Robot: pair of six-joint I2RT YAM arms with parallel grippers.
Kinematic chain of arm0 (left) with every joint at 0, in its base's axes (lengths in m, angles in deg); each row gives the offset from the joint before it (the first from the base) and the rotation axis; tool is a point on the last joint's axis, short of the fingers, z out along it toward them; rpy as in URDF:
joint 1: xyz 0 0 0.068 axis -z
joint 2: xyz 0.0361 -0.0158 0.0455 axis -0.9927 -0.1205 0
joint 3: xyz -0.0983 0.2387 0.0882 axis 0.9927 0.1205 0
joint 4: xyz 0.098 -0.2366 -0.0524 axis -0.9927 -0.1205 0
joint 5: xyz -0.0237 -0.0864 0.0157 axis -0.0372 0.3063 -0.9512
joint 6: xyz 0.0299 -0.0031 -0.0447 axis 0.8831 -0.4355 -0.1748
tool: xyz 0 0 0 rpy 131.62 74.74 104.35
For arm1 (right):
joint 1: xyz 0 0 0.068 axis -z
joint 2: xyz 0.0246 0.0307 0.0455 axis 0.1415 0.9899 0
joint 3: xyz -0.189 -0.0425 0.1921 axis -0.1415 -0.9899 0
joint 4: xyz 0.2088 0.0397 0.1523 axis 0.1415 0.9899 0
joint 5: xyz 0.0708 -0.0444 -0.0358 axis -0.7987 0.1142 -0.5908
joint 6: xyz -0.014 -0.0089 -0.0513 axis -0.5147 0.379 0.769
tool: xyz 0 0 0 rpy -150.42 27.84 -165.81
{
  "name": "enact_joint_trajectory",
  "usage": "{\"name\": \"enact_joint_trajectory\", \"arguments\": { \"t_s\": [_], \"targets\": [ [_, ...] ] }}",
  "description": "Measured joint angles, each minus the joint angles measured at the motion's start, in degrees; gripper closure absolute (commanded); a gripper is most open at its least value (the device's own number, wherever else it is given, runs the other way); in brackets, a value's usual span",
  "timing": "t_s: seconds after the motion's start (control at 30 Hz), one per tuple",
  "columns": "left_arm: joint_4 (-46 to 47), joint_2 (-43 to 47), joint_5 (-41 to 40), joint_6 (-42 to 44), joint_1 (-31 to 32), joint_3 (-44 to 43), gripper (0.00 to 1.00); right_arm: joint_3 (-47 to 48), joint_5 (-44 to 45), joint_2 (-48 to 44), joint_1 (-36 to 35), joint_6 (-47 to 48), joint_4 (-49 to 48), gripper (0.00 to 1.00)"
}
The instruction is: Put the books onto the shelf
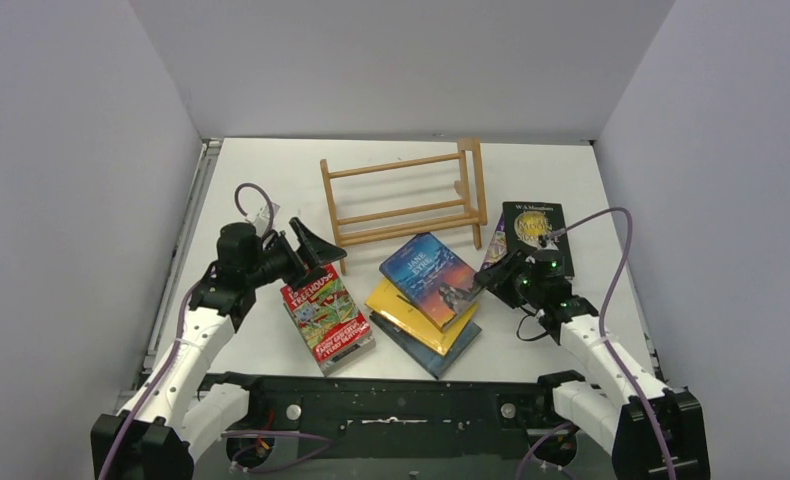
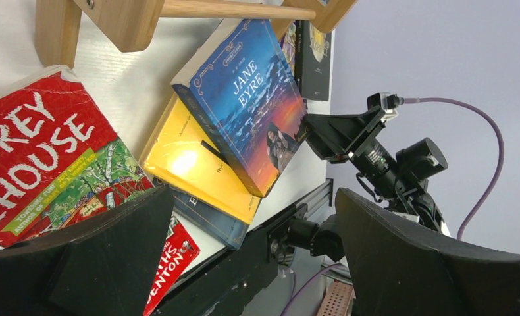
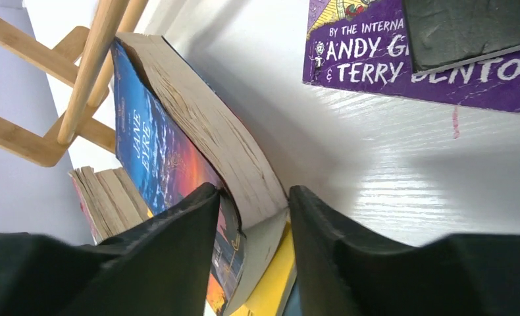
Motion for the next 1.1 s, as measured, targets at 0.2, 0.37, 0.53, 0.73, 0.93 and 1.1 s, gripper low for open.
{"name": "enact_joint_trajectory", "arguments": {
  "t_s": [0.2, 0.37, 0.53, 0.73, 0.93, 1.1],
  "targets": [
    [3.0, -1.1, 0.6, -2.6, 0.8, 1.6, 0.07, 0.0, 0.2, -2.0, 0.0, -0.4, 2.9, 0.34],
    [4.3, -1.5, 0.6, -4.6, 1.3, 2.6, 0.07, 0.0, 0.3, -0.9, 0.0, -0.1, 3.7, 0.08],
    [5.7, -1.9, 0.6, -5.6, 1.4, 2.9, 0.07, 0.0, 1.0, 4.7, 0.0, 0.0, 3.3, 0.03],
    [6.8, -2.6, 0.6, -6.8, 1.4, 3.1, 0.07, -1.6, -0.4, 9.2, -0.8, -3.3, -4.8, 0.03],
    [7.7, -3.5, 0.6, -8.2, 1.7, 3.7, 0.07, -6.7, -1.7, 11.1, -1.4, -11.2, -17.9, 0.2],
    [8.5, -3.6, 0.6, -9.4, 1.7, 4.0, 0.07, -9.8, -0.4, 10.6, -1.5, -15.6, -23.3, 0.48]
  ]
}}
